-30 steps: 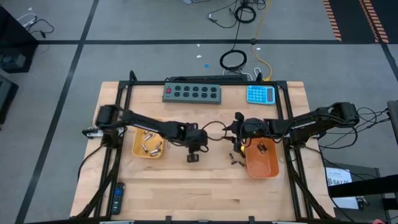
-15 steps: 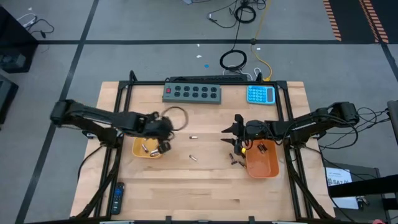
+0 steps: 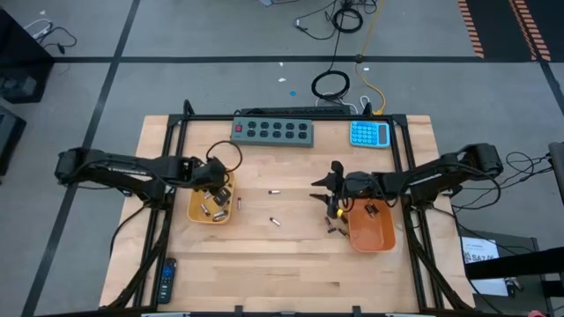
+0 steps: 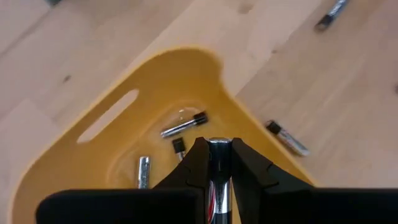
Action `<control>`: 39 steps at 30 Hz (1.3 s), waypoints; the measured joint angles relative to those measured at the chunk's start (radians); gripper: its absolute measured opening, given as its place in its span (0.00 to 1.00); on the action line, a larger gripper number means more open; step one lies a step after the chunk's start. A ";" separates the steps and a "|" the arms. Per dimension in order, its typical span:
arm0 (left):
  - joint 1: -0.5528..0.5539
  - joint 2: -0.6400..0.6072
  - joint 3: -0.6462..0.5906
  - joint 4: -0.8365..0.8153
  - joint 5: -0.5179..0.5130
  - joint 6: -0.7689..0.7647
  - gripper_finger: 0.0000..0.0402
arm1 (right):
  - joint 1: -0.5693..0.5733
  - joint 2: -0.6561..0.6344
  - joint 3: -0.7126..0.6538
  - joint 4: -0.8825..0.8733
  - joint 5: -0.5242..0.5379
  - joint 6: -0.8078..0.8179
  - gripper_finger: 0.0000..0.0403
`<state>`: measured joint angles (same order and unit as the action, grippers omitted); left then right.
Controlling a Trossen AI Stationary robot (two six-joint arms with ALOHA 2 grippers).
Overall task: Sort batteries
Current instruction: Put the silver battery into the yellow bin
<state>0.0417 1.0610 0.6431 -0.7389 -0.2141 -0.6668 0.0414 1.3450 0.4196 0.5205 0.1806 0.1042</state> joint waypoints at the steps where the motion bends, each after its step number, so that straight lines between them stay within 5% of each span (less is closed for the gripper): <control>1: 0.009 0.002 -0.009 0.002 0.002 -0.005 0.11 | 0.000 0.013 0.005 0.000 -0.001 -0.006 0.41; 17: 0.037 0.054 -0.094 0.089 0.005 -0.031 0.15 | 0.001 0.079 0.075 -0.029 -0.053 -0.022 0.41; 27: 0.037 0.076 -0.092 0.136 -0.002 0.013 0.39 | 0.001 0.078 0.077 -0.036 -0.051 -0.037 0.41; 34: -0.005 0.075 -0.007 0.143 -0.164 0.133 0.40 | -0.018 0.078 0.088 -0.022 -0.050 -0.093 0.41; 39: -0.009 0.127 0.072 0.194 -0.171 0.230 0.40 | -0.028 0.078 0.128 -0.024 -0.050 -0.116 0.41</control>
<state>0.0324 1.1882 0.7148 -0.5449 -0.3848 -0.4364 0.0132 1.4231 0.5481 0.4966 0.1307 -0.0120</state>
